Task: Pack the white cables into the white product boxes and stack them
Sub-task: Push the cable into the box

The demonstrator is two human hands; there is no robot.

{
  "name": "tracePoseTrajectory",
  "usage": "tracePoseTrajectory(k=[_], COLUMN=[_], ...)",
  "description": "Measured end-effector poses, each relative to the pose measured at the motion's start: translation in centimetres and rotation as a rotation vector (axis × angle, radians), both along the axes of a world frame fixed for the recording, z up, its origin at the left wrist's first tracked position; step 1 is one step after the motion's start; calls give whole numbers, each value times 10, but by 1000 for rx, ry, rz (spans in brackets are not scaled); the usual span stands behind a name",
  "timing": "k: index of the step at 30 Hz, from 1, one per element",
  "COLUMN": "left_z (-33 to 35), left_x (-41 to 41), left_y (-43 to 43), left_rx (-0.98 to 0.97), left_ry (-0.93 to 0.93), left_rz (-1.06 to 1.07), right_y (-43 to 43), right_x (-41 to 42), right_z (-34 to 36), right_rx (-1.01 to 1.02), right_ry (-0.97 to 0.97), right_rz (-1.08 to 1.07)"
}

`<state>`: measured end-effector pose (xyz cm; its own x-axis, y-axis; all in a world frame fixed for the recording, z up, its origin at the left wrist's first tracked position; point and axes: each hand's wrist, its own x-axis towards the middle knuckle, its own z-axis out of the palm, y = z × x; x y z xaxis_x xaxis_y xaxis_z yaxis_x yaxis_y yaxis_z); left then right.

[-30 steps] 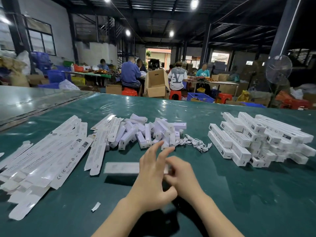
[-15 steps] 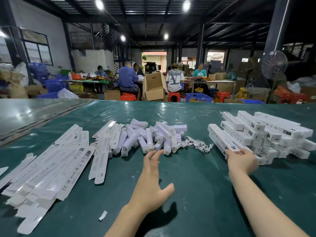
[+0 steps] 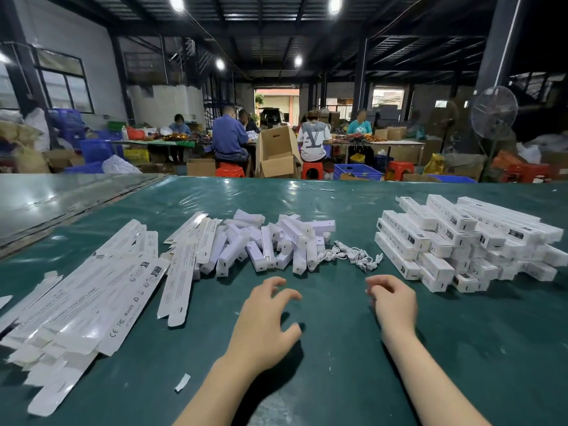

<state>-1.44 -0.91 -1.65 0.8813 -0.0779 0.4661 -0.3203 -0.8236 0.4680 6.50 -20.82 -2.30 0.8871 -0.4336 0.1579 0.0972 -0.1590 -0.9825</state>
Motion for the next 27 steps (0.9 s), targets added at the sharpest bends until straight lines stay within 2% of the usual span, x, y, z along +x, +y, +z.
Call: tracePoseTrajectory(k=[3,5,7,9,11,16,19,24,26,27], left_z=[9,14,17,16,14,14,12,26,34,37], left_x=[2,0,-4,-6,-7,-2,0,-5,-7,-7], left_y=[18,35,52,65,71,73,75,68,61,54], left_rx=[-4,-87,-152,-196,-137,-35,-210,-836,-919,-940], left_ry=[-80,-89,-9,185,359,399,231,-255,-379,-392], left_rz=[331,558,719,809,846,893,841,800,739,673], right_y=[6,6,6,9,12,20,21,22,26,29], right_x=[-15,-20,-23,-26,-30,-36,-36,-40,-41,-42], right_z=[6,8,10,12,13,11,11,14,17,18], right_rx=[-143,-263,-325,-398,-466,-592,-620,-599,-513,-391], right_ry=[30,47,39,31,27,28,16,13,-1,-6], right_rz=[252,318,324,324,346,398,408,415,453,496])
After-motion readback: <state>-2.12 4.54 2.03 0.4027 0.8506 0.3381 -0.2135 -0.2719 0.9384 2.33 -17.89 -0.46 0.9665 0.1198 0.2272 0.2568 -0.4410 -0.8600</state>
